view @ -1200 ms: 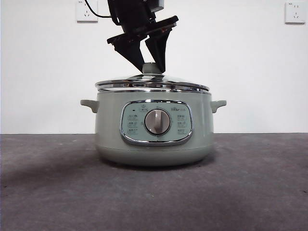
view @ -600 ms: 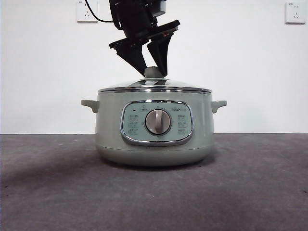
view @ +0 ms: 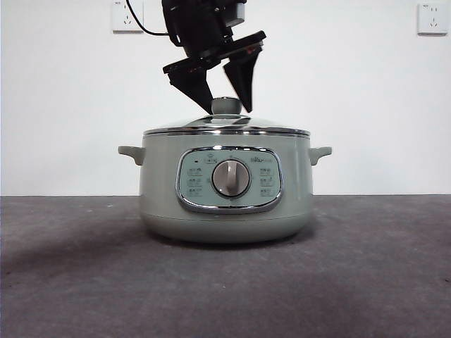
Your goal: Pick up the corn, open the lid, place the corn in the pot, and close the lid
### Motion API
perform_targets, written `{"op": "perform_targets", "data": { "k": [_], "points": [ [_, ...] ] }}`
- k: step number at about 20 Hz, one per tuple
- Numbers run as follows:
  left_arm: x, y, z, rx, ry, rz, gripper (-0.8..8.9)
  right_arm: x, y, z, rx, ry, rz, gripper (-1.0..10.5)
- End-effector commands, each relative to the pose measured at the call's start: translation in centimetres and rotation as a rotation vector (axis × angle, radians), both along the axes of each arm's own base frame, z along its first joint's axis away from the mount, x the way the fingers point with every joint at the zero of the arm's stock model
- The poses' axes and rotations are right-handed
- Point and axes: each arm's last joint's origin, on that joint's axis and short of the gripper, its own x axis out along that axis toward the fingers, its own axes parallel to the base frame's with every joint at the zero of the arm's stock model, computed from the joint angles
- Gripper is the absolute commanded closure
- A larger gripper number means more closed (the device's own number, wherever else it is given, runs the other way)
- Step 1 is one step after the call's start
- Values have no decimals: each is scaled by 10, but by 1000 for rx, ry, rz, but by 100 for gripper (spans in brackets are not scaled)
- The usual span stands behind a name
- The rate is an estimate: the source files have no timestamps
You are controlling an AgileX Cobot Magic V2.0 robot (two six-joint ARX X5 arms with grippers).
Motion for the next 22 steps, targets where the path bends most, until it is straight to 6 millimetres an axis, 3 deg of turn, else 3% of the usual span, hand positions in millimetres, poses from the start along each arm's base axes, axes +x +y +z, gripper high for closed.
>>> {"op": "perform_targets", "data": {
  "k": [1, 8, 9, 11, 12, 17, 22],
  "points": [
    [-3, 3, 7, -10, -10, 9, 243, 0, 0, -4, -12, 15, 4, 958],
    [-54, 36, 88, -102, -149, 13, 268, 0, 0, -4, -13, 16, 4, 958],
    [-65, 43, 97, -101, -147, 12, 393, 0, 0, -4, -13, 16, 3, 958],
    [-90, 58, 113, -86, -119, 5, 782, 0, 0, -4, -13, 16, 2, 958],
    [-103, 64, 120, -74, -105, -6, 813, 0, 0, -4, -13, 16, 3, 958],
    [-157, 92, 158, -155, -149, 7, 815, 0, 0, -4, -13, 16, 3, 958],
    [-183, 111, 177, -219, -203, 35, 814, 0, 0, -4, -13, 16, 3, 958]
  ]
}}
